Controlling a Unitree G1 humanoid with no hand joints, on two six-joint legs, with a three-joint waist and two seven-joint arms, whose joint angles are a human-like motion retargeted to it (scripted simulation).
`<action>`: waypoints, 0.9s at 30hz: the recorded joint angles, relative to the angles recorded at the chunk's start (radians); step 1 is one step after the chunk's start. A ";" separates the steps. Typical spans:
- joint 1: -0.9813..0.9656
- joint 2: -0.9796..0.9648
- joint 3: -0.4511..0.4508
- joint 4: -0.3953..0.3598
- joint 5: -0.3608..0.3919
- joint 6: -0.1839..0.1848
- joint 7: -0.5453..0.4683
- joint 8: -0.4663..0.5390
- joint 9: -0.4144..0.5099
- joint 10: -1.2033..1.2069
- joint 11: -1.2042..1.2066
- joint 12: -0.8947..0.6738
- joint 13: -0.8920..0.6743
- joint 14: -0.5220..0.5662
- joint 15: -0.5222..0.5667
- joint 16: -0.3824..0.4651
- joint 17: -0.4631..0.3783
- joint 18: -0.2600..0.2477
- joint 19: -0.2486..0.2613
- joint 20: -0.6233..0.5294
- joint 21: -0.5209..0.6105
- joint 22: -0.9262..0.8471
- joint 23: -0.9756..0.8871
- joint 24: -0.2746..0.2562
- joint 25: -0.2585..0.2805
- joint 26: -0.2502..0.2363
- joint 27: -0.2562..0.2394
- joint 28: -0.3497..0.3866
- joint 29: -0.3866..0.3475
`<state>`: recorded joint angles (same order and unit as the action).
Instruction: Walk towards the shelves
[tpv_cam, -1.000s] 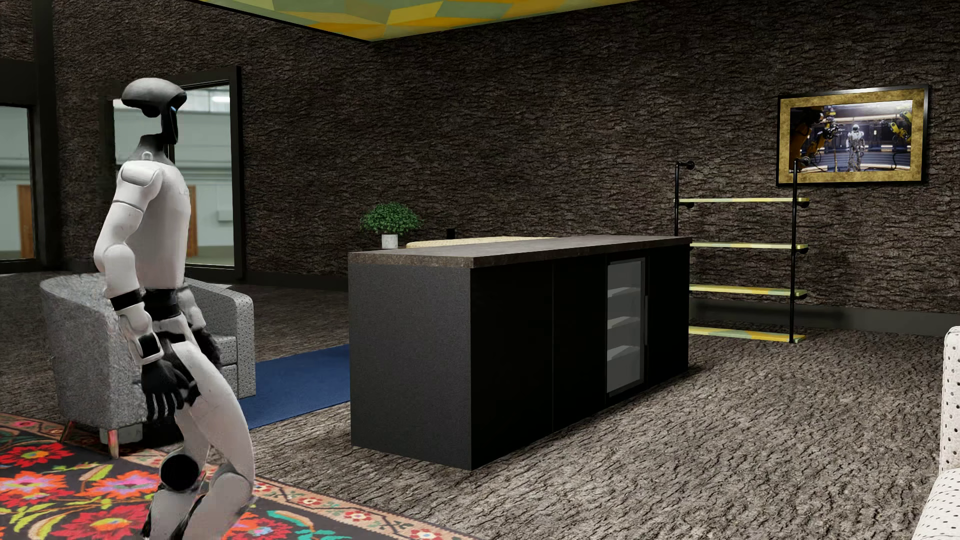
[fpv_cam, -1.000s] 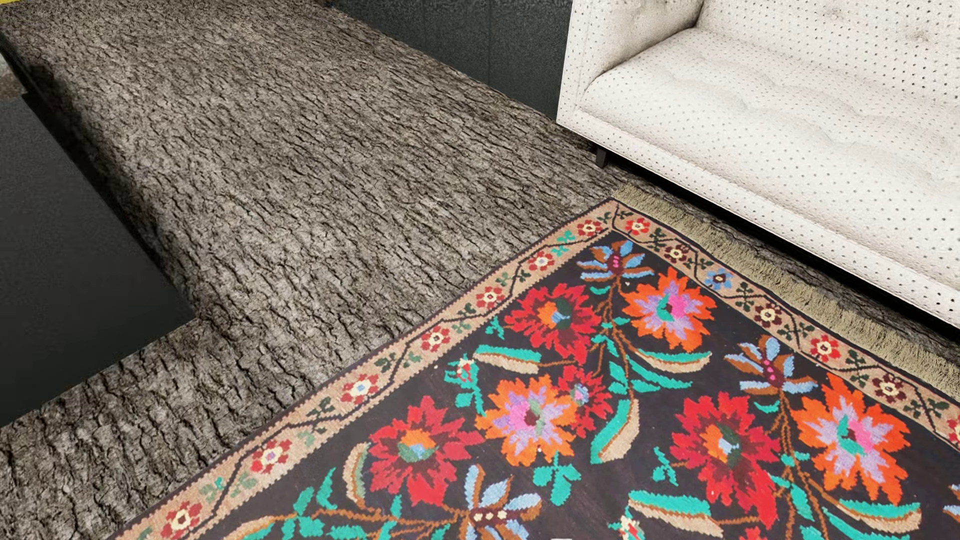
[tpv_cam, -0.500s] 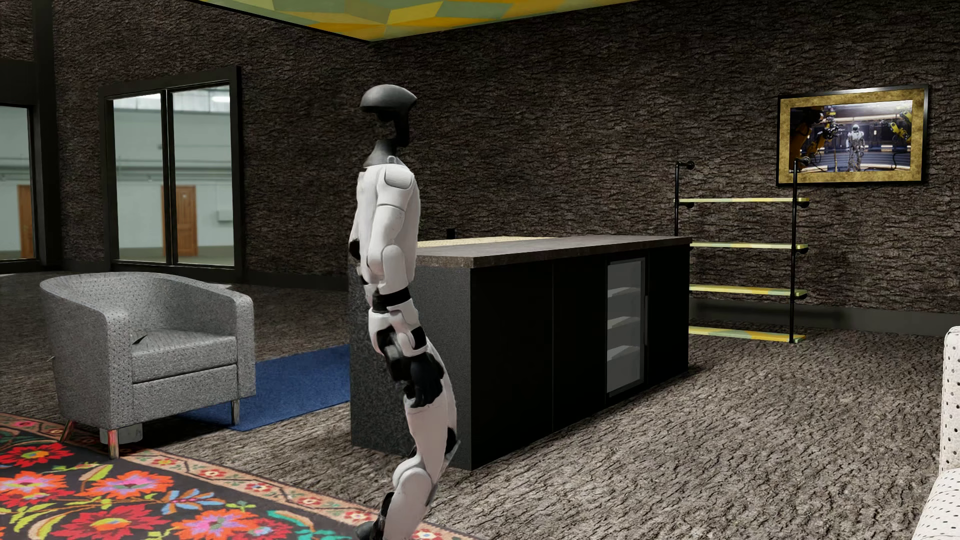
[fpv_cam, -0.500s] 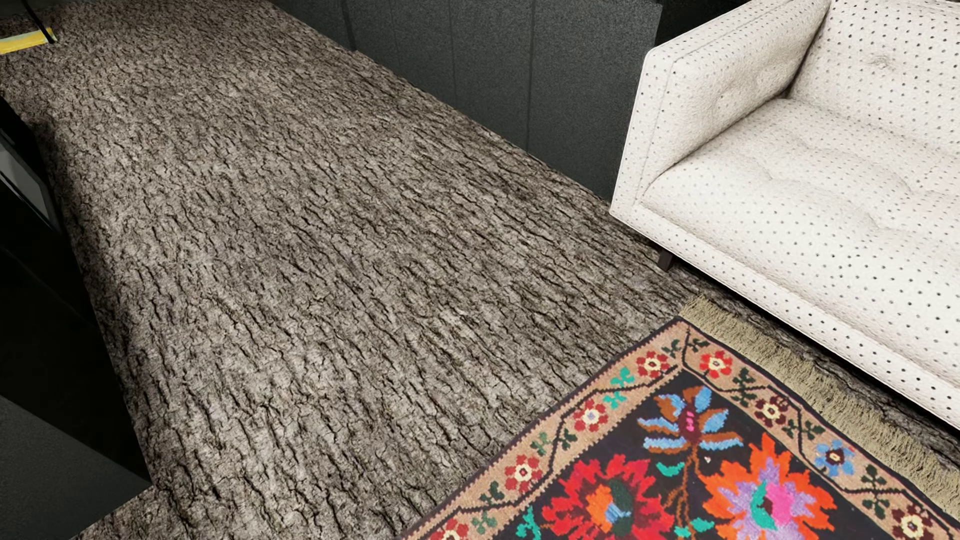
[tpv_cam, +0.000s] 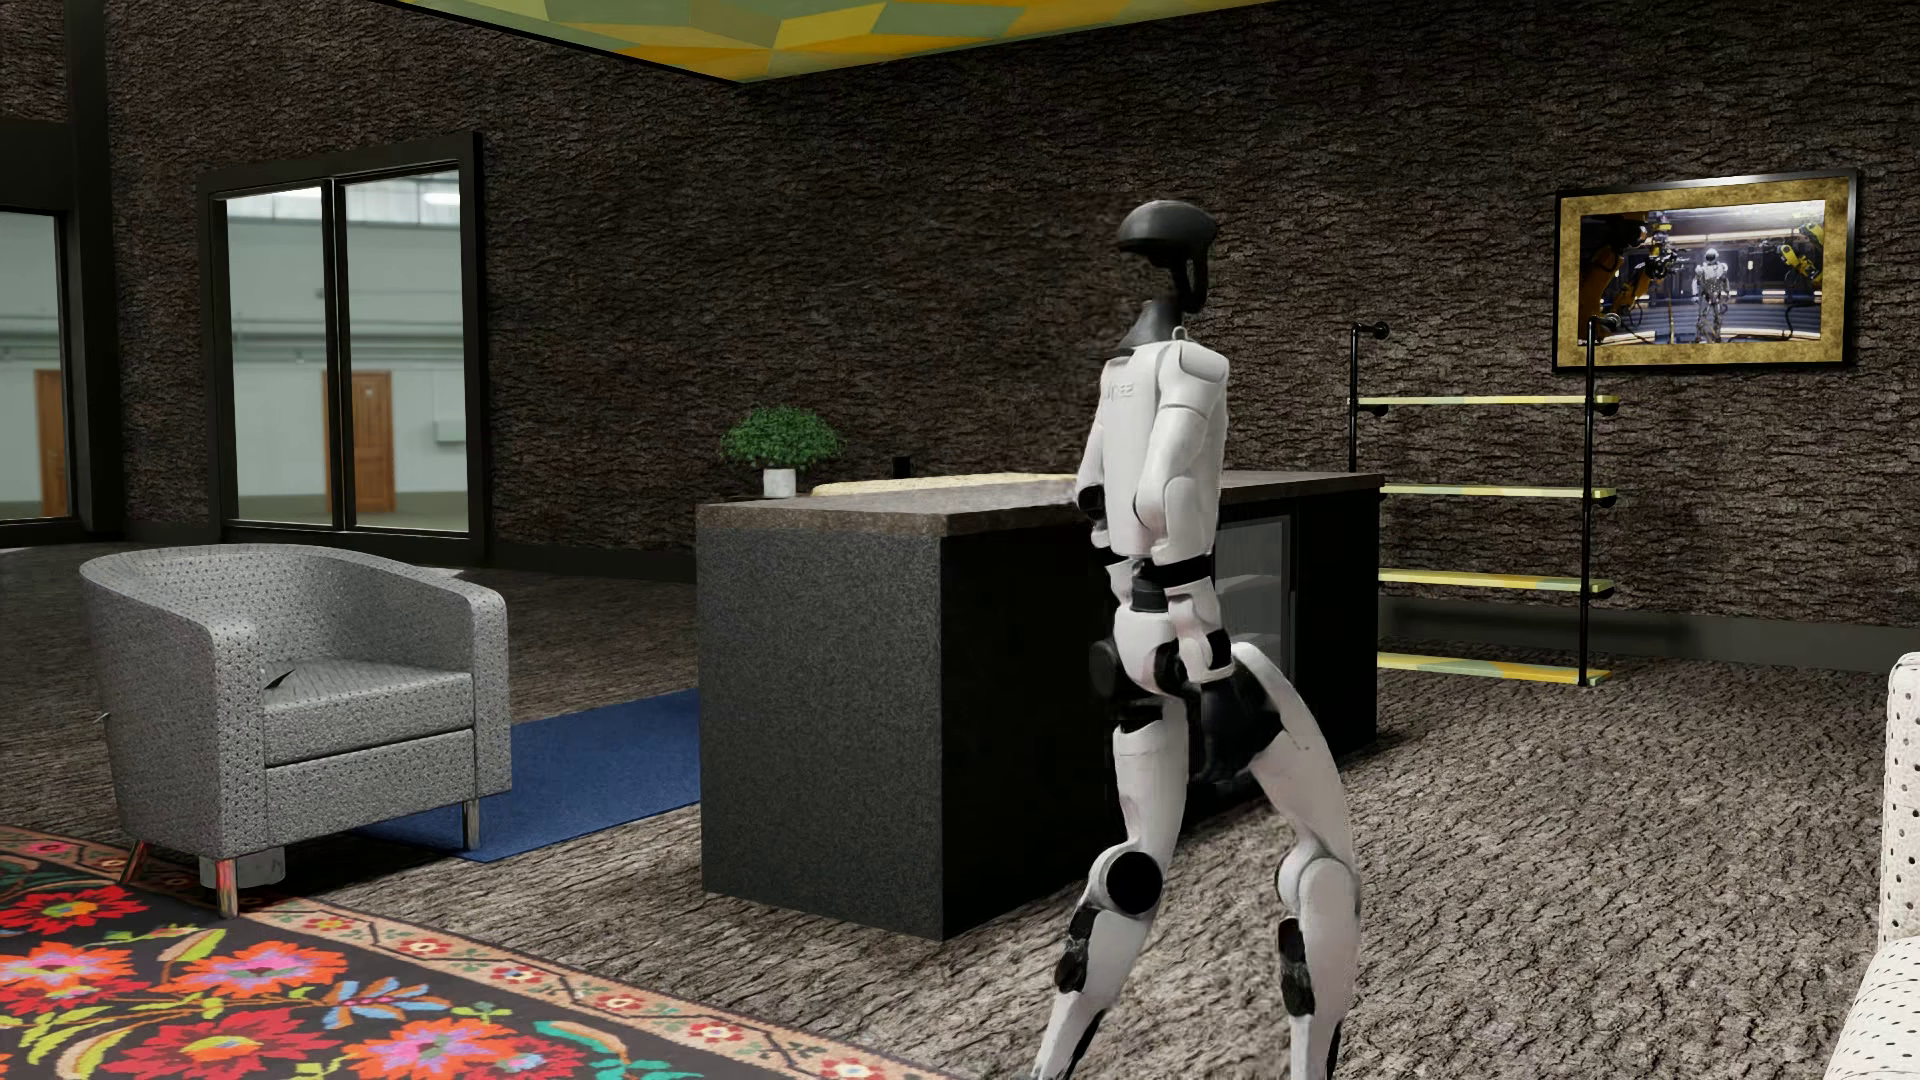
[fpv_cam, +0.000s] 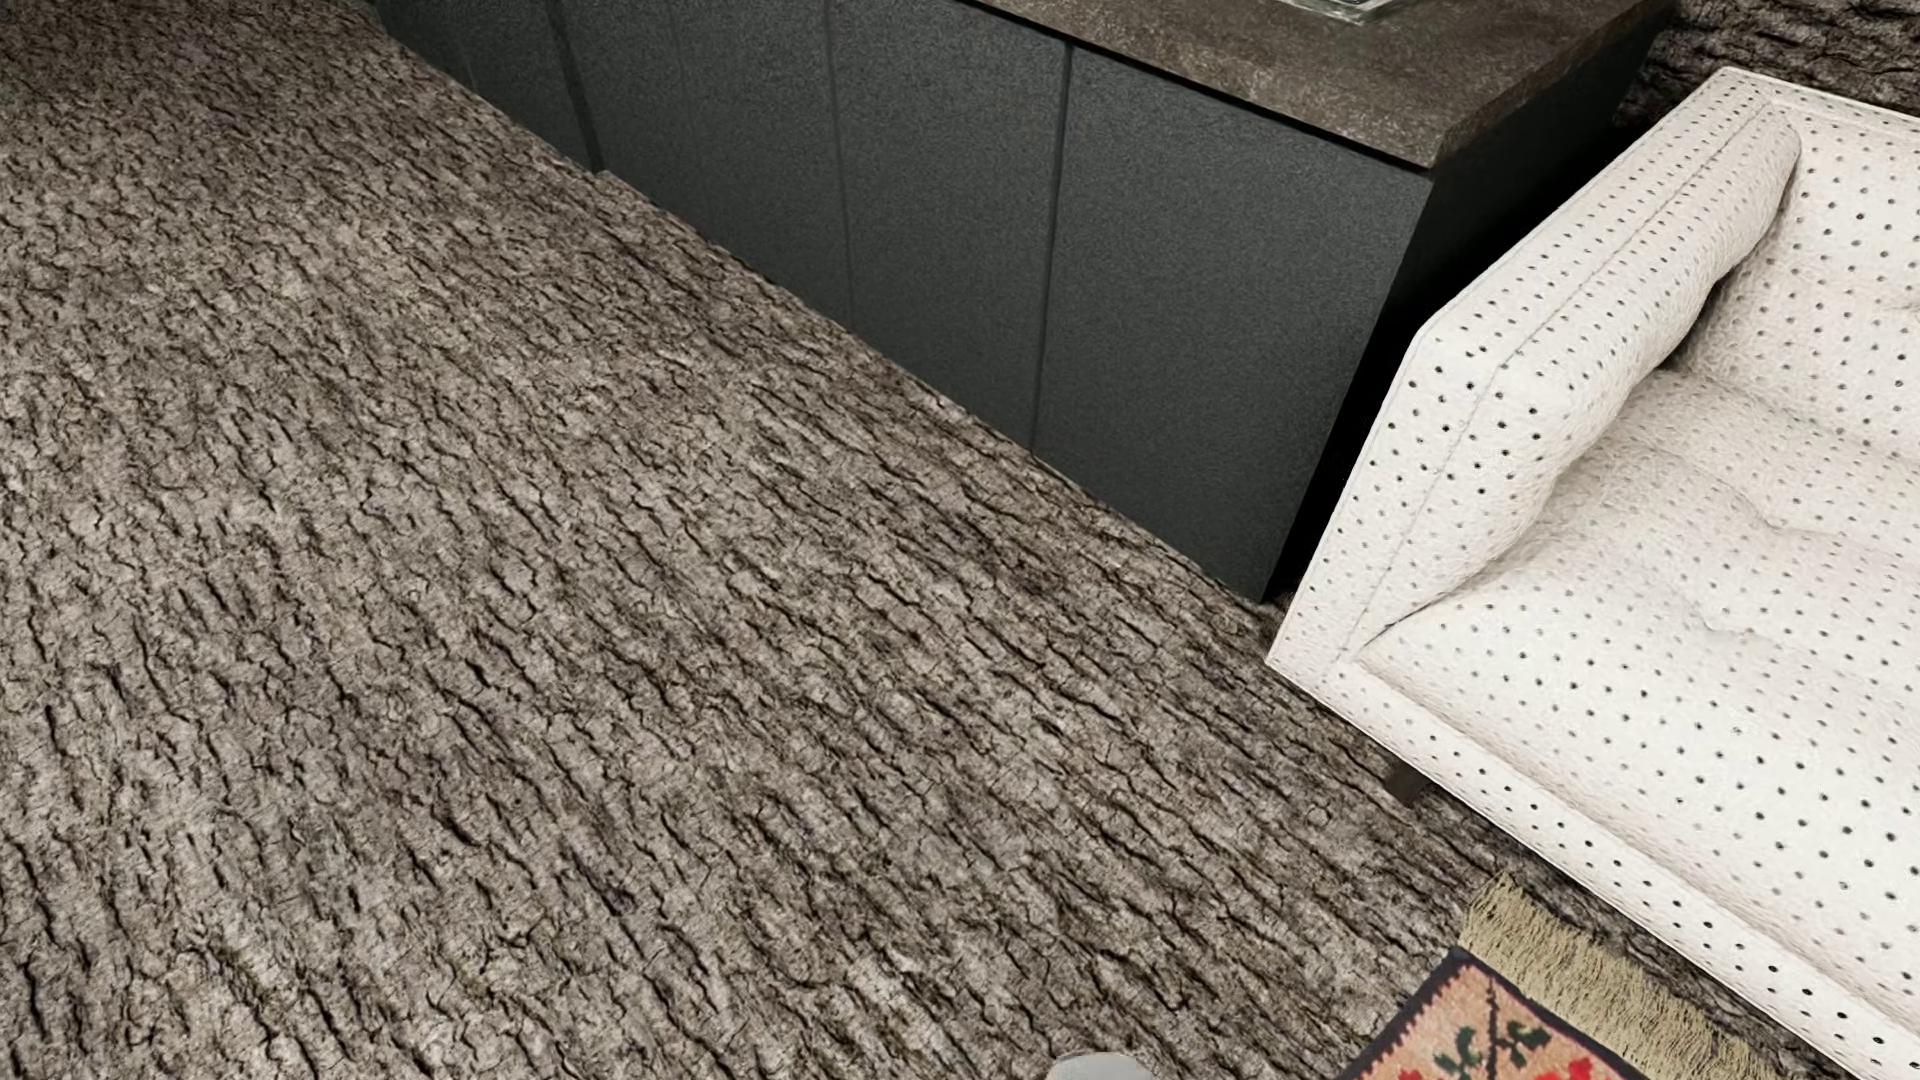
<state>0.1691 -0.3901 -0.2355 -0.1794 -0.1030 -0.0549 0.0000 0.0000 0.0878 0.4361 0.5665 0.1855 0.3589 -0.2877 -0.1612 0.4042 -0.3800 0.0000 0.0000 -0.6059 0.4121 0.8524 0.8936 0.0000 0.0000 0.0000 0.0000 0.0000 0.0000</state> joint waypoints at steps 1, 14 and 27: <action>0.054 -0.040 -0.023 0.016 -0.011 0.011 0.000 0.000 -0.013 -0.010 -0.067 -0.006 0.013 -0.045 0.027 0.008 -0.002 0.000 0.000 0.045 -0.016 -0.040 0.006 0.000 0.000 0.000 0.000 0.000 0.000; -0.715 0.596 0.352 0.131 -0.071 0.039 0.000 0.000 -0.005 0.152 -0.010 0.121 -0.004 0.388 -0.182 -0.043 -0.019 0.000 0.000 -0.068 0.026 0.050 -0.138 0.000 0.000 0.000 0.000 0.000 0.000; -0.159 0.053 0.105 -0.024 0.002 -0.005 0.000 0.000 0.039 0.076 0.529 0.050 -0.011 0.162 -0.101 -0.011 0.004 0.000 0.000 0.048 0.080 -0.076 -0.016 0.000 0.000 0.000 0.000 0.000 0.000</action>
<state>0.0097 -0.3370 -0.1300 -0.2039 -0.1009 -0.0600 0.0000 0.0000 0.1270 0.5117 1.0951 0.2352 0.3482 -0.1253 -0.2619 0.3928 -0.3763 0.0000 0.0000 -0.5574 0.4917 0.7768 0.8773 0.0000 0.0000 0.0000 0.0000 0.0000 0.0000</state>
